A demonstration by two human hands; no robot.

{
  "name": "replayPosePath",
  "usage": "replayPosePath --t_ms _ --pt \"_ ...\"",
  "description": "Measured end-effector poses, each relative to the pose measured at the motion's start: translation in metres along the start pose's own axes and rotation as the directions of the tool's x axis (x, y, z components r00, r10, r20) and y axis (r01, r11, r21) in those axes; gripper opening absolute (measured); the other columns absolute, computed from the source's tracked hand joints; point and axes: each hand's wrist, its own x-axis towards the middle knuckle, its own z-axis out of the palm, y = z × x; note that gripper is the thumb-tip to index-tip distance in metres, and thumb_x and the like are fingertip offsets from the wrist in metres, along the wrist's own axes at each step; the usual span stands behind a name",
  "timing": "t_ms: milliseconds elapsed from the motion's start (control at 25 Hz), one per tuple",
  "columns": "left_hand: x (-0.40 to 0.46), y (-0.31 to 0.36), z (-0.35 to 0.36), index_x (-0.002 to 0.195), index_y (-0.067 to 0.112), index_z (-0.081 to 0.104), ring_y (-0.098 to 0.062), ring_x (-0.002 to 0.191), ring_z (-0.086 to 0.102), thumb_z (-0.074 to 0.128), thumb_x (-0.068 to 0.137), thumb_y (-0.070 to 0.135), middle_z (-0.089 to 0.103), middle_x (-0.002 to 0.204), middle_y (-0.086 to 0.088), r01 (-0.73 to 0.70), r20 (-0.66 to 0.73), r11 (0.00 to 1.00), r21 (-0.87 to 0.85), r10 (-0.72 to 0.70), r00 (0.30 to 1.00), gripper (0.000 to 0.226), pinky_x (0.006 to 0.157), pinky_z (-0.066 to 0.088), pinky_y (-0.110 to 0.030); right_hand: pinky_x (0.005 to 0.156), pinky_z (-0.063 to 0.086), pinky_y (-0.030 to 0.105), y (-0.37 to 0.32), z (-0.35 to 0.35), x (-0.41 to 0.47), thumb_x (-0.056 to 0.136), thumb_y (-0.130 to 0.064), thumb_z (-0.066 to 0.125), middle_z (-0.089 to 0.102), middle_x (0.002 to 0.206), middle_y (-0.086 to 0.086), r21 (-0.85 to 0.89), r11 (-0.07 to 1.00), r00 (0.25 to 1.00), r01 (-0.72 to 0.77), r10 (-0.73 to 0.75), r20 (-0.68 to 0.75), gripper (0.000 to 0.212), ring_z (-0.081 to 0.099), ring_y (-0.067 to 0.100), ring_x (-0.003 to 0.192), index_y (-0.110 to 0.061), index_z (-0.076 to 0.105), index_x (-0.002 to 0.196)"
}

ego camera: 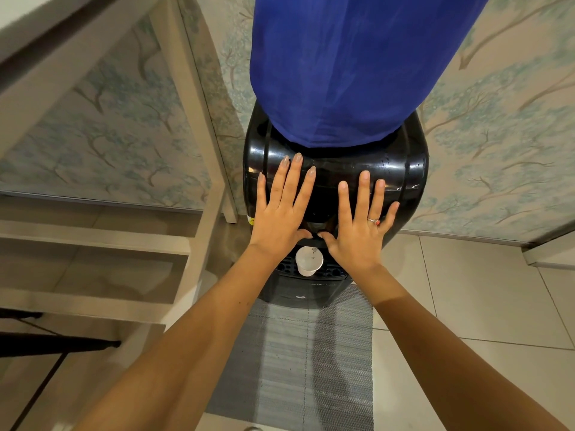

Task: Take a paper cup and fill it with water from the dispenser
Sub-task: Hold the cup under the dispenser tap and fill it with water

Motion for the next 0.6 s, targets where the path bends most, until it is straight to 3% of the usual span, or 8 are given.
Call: replayPosePath --t_ms 360,600 --pt "0.000 -0.001 0.004 0.152 0.015 -0.008 -0.031 0.147 -0.002 0.082 0.049 0.062 0.011 0.160 -0.017 -0.006 -0.020 1.000 0.003 0.006 1.000 0.144 0.115 0.007 -0.059 0.108 0.001 0.066 0.000 -0.001 -0.001 0.055 -0.047 0.084 0.009 0.157 0.019 -0.020 1.000 1.000 0.006 -0.007 -0.023 0.131 0.004 0.042 0.144 -0.024 -0.003 0.150" --pt "0.000 0.000 0.002 0.151 0.015 -0.008 -0.033 0.146 -0.003 0.084 0.051 0.058 0.011 0.160 -0.019 -0.025 -0.041 0.999 -0.034 0.024 0.999 0.143 0.114 0.002 -0.059 0.108 0.004 0.067 0.002 -0.010 -0.002 0.049 -0.052 0.085 0.003 0.159 0.016 0.047 0.998 0.999 0.031 -0.031 0.008 0.136 -0.006 0.036 0.145 -0.025 -0.002 0.150"
